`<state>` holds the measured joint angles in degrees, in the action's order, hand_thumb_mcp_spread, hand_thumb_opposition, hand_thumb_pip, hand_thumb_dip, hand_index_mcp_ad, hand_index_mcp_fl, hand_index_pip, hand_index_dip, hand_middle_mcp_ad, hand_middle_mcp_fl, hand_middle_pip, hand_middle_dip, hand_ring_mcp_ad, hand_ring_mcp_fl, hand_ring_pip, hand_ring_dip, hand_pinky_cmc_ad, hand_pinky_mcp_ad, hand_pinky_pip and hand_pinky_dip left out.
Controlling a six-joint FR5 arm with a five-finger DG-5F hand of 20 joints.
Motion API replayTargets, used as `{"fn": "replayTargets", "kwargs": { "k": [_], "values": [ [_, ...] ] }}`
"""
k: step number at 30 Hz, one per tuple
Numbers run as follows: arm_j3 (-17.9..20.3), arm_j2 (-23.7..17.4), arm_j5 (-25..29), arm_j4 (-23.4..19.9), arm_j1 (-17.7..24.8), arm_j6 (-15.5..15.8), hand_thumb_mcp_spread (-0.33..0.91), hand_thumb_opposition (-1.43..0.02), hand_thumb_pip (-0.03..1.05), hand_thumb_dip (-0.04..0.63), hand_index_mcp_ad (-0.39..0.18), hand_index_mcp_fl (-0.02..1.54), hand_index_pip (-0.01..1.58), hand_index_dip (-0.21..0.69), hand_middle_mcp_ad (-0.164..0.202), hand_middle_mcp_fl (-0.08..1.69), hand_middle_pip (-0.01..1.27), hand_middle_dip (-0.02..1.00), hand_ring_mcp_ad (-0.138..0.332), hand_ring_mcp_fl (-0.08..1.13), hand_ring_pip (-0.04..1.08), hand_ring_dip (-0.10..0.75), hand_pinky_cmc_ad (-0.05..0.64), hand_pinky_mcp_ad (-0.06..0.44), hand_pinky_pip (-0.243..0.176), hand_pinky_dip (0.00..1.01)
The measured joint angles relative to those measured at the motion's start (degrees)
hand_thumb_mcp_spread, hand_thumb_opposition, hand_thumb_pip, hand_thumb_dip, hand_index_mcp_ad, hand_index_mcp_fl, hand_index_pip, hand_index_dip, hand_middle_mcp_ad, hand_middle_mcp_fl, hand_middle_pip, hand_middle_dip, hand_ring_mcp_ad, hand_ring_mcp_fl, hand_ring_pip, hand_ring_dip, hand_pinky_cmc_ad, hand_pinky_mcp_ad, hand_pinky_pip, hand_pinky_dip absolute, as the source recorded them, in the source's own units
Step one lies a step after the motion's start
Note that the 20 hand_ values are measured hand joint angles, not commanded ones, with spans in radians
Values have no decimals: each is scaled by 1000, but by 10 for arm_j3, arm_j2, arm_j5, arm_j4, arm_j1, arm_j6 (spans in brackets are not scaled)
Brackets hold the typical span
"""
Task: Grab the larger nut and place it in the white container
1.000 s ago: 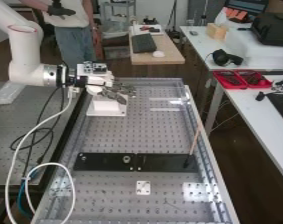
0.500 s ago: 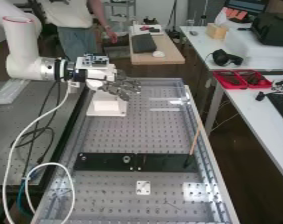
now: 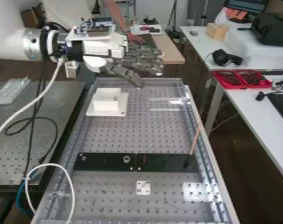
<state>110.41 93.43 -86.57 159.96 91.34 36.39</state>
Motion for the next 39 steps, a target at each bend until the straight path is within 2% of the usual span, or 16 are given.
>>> {"fn": "replayTargets", "kwargs": {
  "k": [2,5,11,25,39],
  "values": [
    [-31,10,-21,23,-22,1,82,-805,621,143,-122,24,278,-101,75,7,138,227,171,0,101,110,351,328,-124,702],
    [-71,25,-47,49,-50,4,70,-806,620,127,-113,24,215,-86,70,3,138,227,169,0,101,112,363,330,-124,670],
    [-138,60,-92,86,-106,3,70,-806,607,112,-106,54,152,-42,89,7,138,227,190,0,105,112,386,328,-124,653],
    [-159,82,-134,103,-132,-12,70,-806,609,110,-106,54,120,-24,89,3,136,229,190,-3,94,110,396,340,-124,653],
    [-157,69,-123,107,-119,-10,73,-806,609,113,-106,52,120,-24,87,3,133,229,190,-3,87,119,412,339,-124,637]
  ]
}}
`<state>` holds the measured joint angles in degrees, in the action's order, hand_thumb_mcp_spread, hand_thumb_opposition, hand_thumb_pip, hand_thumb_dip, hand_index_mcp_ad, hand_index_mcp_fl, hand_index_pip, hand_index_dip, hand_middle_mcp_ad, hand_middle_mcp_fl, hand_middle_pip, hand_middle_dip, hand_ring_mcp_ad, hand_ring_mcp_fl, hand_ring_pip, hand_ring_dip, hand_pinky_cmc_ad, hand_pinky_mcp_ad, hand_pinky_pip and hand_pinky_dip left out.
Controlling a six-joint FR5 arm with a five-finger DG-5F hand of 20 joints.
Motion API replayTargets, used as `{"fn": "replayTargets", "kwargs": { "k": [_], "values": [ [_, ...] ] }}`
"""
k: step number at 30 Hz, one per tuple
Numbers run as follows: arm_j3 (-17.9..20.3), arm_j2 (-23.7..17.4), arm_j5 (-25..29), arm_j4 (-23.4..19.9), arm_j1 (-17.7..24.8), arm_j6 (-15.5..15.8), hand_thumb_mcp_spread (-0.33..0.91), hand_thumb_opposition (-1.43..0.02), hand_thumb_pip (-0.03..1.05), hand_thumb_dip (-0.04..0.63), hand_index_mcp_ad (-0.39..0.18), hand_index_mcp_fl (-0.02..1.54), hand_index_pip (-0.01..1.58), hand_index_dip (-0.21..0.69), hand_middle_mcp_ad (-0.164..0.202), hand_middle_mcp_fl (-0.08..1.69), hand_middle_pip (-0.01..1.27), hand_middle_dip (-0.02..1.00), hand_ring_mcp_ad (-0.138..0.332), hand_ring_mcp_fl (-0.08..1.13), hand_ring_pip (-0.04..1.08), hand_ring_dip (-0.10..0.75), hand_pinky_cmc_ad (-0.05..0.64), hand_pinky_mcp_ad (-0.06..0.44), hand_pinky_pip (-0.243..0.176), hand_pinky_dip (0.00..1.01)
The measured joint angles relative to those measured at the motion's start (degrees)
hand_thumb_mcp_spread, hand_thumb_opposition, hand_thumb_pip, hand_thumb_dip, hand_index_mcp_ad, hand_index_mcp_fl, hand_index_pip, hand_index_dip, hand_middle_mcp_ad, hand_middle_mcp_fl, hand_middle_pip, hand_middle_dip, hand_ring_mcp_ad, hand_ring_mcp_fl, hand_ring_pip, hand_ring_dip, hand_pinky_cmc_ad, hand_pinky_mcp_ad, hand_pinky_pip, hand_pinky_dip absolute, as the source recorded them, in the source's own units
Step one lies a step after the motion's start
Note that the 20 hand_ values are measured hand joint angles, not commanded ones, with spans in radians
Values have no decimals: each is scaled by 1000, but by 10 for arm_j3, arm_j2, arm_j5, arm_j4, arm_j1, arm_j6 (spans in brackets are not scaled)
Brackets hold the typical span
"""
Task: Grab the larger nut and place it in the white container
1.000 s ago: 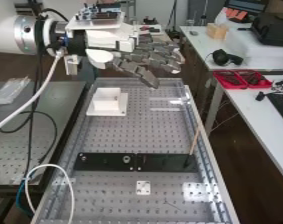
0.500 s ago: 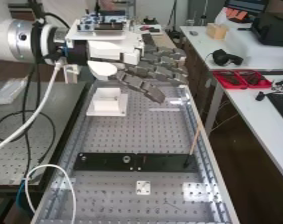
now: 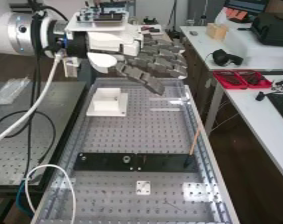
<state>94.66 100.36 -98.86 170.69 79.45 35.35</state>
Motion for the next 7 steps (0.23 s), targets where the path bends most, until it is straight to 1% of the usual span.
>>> {"fn": "replayTargets", "kwargs": {
  "k": [3,7],
  "values": [
    [1,-5,5,7,7,6,73,-806,609,105,-106,52,120,-24,87,7,133,229,190,-3,87,119,412,340,-124,637],
    [10,-19,13,3,16,13,73,-806,609,103,-106,52,120,-24,87,3,136,229,190,-3,87,119,412,340,-124,637]
  ]
}}
